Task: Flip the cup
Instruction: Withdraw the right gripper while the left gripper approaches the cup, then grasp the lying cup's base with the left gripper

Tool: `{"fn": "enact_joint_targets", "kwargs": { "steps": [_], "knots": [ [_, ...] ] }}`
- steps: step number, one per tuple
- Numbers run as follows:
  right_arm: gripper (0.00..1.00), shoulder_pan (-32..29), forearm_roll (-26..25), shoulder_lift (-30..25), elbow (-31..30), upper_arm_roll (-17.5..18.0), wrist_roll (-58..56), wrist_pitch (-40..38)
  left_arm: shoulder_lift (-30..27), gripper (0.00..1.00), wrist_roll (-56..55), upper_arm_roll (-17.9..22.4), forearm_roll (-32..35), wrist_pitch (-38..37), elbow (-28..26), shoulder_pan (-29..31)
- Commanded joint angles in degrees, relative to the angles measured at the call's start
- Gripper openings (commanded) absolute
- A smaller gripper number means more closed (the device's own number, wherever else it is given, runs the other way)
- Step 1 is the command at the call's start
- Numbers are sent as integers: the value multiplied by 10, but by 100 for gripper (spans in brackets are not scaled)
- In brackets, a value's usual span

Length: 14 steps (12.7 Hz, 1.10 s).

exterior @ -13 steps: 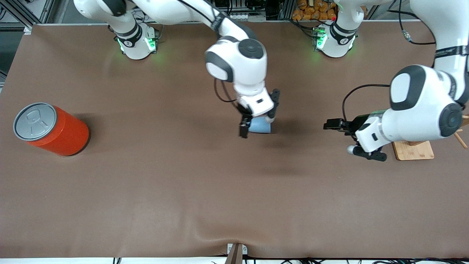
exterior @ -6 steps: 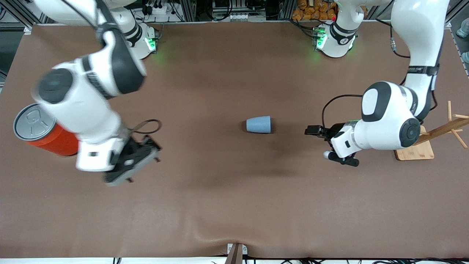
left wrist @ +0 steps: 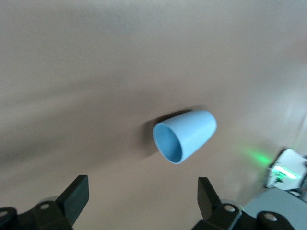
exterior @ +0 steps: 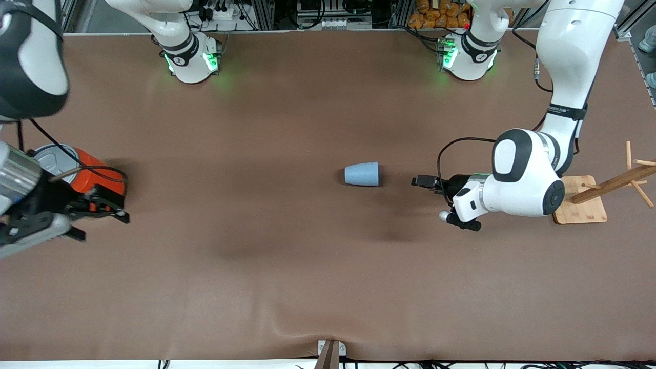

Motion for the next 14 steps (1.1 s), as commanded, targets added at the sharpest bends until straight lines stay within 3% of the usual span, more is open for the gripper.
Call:
{"fn": "enact_joint_targets", "kwargs": {
  "steps": [1,2,4,6,8,9,12,14],
  "knots": [
    [100,18,-1,-62,-45,-46,141,-68,-8,100,25,-7,-69,8,-38,8],
    [100,23,-3,-95,-78,-62,149,-77,-12,100,36,-7,-94,8,-55,8],
    [100,30,-4,-177,-200,-98,159,-23,-14,100,81,-7,-138,7,-92,13],
    [100,32,-4,-263,-317,-107,162,15,-14,100,133,-7,-176,6,-123,23],
    [100,31,-8,-267,-314,-108,145,-1,-7,100,172,-7,-219,6,-140,24],
    [100,31,-14,-252,-277,-112,119,-3,7,100,189,-6,-238,6,-143,24],
    [100,45,-115,-219,-216,-105,106,-45,45,100,221,-7,-297,6,-145,23],
    [100,38,-77,-222,-213,-110,103,-86,58,100,234,-7,-315,6,-152,24]
  ]
}}
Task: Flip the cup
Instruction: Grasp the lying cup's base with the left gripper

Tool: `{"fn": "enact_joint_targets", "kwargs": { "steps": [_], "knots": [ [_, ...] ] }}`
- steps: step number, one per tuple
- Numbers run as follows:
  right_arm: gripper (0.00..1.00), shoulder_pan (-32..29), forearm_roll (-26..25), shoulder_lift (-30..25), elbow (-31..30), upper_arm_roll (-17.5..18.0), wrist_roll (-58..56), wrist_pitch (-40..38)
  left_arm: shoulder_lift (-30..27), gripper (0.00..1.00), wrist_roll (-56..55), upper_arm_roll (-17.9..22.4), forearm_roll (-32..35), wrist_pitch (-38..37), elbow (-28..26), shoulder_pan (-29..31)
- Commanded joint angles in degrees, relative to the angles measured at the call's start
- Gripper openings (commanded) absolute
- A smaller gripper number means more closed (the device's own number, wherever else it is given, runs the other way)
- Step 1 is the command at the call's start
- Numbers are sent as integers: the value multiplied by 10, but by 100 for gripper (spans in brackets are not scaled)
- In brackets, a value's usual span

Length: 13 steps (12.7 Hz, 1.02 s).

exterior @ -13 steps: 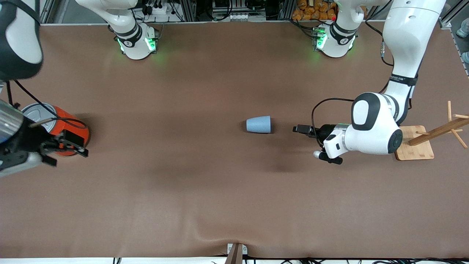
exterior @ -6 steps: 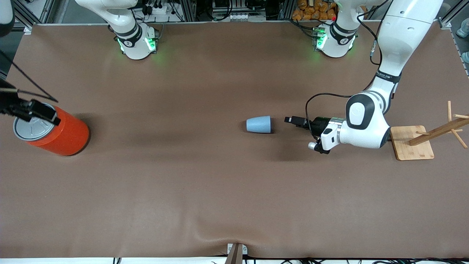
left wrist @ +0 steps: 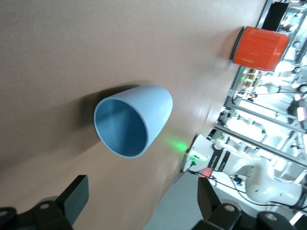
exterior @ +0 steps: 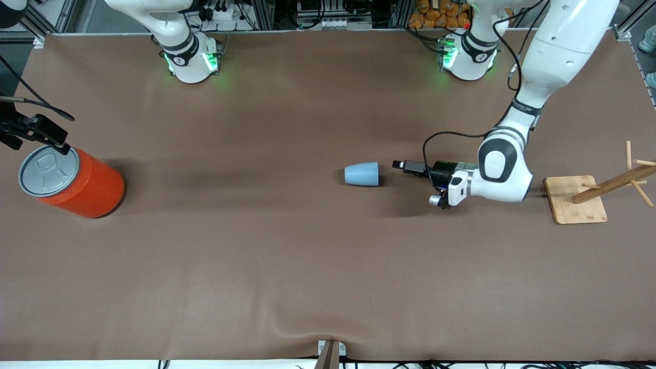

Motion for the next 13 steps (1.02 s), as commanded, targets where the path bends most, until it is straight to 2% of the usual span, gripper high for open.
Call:
{"fn": "enact_joint_targets", "kwargs": {
  "steps": [1,2,4,5,13],
  "knots": [
    [100,-5,59,11,28,-20,-13,-41,18,100,27,-6,-36,3,-7,6],
    [100,-3,66,11,28,-26,-13,-41,19,96,30,-6,-59,4,-13,0],
    [100,10,34,8,28,-18,-15,-48,32,87,33,-6,-82,5,-13,-5],
    [100,9,34,8,28,-19,-16,-53,37,84,43,-6,-96,7,-13,-7],
    [100,3,32,9,29,-19,-15,-55,54,76,66,-6,-189,35,-3,-50]
  ]
}}
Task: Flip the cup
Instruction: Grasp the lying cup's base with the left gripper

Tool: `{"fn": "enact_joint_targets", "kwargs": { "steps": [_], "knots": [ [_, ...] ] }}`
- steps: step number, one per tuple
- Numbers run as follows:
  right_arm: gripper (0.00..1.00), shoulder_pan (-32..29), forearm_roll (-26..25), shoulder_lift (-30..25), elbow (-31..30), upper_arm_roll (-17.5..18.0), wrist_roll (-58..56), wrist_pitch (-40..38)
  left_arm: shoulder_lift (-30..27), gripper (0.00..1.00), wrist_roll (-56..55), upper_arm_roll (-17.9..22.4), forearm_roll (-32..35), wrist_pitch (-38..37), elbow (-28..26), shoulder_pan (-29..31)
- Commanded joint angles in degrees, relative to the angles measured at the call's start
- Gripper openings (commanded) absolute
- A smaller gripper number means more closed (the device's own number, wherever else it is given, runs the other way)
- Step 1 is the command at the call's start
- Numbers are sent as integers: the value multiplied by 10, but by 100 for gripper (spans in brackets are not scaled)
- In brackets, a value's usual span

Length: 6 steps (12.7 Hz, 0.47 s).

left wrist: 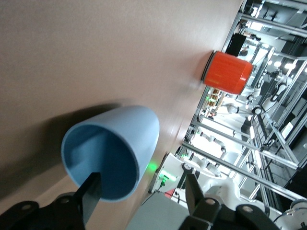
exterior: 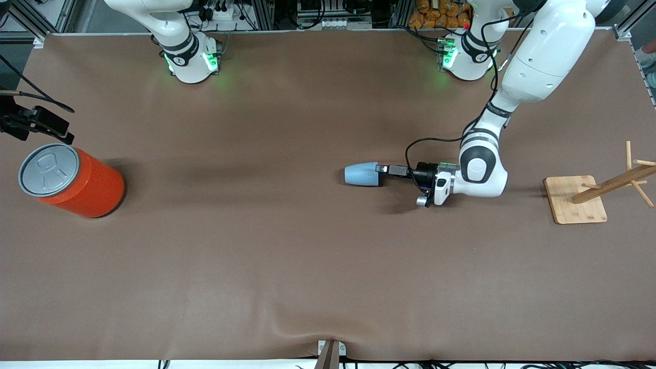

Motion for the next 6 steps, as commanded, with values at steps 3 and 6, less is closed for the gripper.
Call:
{"fn": "enact_joint_targets", "kwargs": {
  "steps": [3,6],
  "knots": [
    [100,1,-8,7,18,3,-5,-11,7,71,12,-2,-58,45,11,-38],
    [100,1,-32,7,18,6,-5,-10,14,58,12,-2,-68,48,15,-44]
  ]
}}
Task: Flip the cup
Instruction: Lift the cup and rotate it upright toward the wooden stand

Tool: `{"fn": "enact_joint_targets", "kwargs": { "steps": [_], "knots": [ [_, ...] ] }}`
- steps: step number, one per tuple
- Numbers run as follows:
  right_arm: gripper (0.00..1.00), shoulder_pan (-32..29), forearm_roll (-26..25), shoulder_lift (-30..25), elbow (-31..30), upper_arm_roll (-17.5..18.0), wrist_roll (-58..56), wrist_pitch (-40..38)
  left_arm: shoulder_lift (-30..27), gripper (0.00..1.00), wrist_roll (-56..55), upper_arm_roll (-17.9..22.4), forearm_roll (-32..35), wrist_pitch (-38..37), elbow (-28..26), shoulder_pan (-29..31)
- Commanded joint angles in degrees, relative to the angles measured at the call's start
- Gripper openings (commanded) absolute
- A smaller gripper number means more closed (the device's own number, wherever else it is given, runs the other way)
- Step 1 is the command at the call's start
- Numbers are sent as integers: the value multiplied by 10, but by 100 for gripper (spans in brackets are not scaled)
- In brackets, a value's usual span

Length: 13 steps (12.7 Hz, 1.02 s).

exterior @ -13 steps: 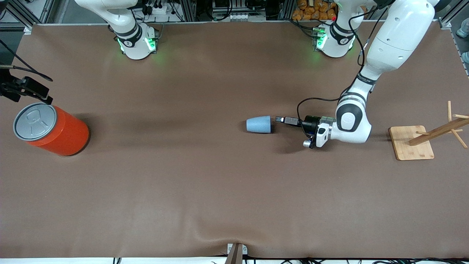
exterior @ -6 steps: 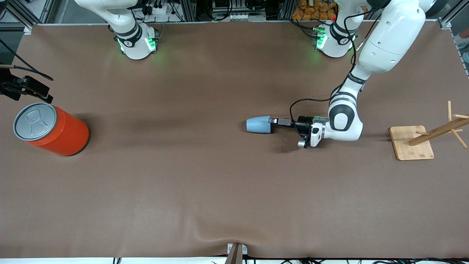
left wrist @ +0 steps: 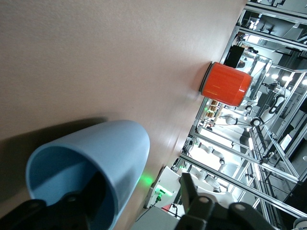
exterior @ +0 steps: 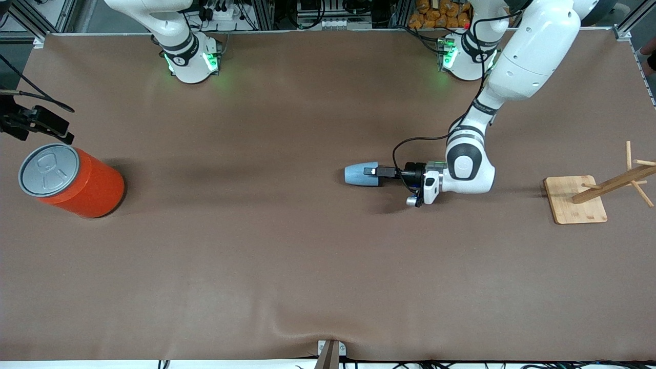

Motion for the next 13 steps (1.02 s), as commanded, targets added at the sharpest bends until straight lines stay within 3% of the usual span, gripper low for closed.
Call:
{"fn": "enact_joint_targets", "kwargs": {
  "steps": [1,4,10,13],
  "knots": [
    [100,-2,-28,7,17,7,-6,-11,11,47,12,0,-16,8,9,-1],
    [100,-11,-28,7,17,9,-5,-15,14,0,12,0,-16,11,12,-1],
    [100,-30,-23,6,17,32,-3,-18,-6,0,-3,9,-7,12,39,11],
    [100,-29,-23,6,17,32,-3,-17,-28,0,-89,32,37,12,81,14]
  ]
}}
